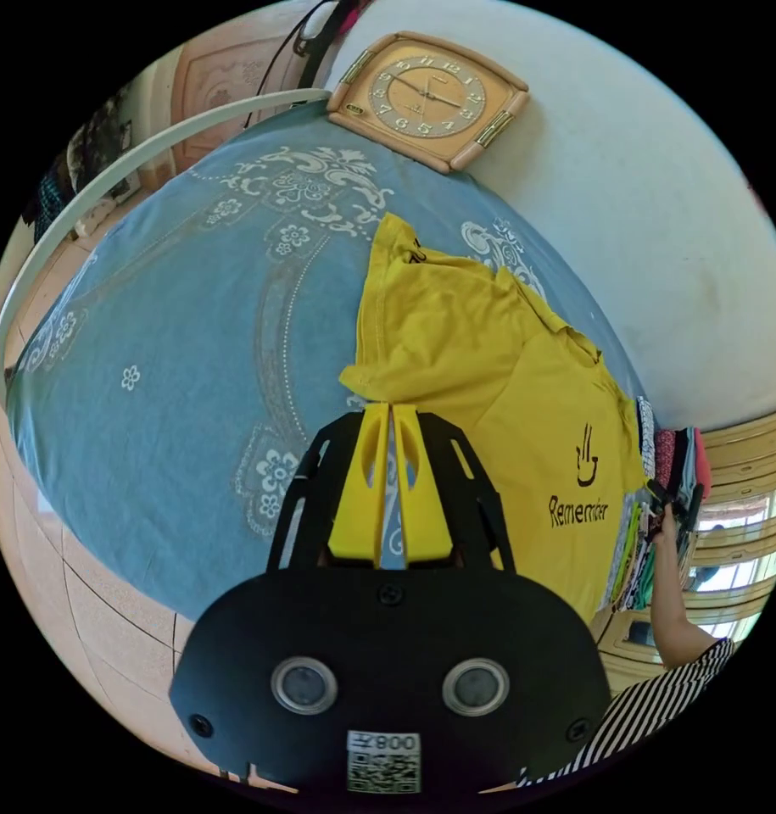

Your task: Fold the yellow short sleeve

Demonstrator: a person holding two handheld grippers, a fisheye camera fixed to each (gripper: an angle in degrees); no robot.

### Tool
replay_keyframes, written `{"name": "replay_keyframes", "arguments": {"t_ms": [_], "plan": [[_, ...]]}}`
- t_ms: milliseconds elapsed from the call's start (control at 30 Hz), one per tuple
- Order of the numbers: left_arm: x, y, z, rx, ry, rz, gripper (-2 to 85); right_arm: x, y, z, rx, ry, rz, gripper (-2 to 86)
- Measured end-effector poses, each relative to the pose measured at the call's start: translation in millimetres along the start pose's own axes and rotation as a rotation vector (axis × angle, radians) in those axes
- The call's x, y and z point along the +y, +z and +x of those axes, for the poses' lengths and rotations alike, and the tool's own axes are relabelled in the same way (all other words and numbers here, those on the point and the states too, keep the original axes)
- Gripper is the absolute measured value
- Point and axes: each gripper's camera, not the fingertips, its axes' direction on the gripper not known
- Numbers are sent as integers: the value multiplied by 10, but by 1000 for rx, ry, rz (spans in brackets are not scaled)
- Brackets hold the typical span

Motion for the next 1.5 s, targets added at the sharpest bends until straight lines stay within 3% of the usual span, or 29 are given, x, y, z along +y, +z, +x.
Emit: {"name": "replay_keyframes", "arguments": {"t_ms": [167,300,500,833,1100,1333,1500], "plan": [[-20,73,-452,-15,-62,-45,8,49,-26,362,13,138,-39,2],[-62,-63,-676,11,-57,49,17,12,-229,327,113,225,62,1],[-531,-7,-755,-29,30,72,44,-508,-327,-153,73,40,177,32],[-1534,532,-1049,63,-97,141,76,-1787,307,-548,120,-23,68,69],[-1801,1032,-893,-102,-23,86,21,-1837,493,-650,147,-66,10,8],[-1793,756,-943,-70,8,263,15,-1743,-224,-569,99,-47,263,2],[-1746,1335,-1146,-180,-137,158,21,-1859,280,-514,177,24,105,0]]}}
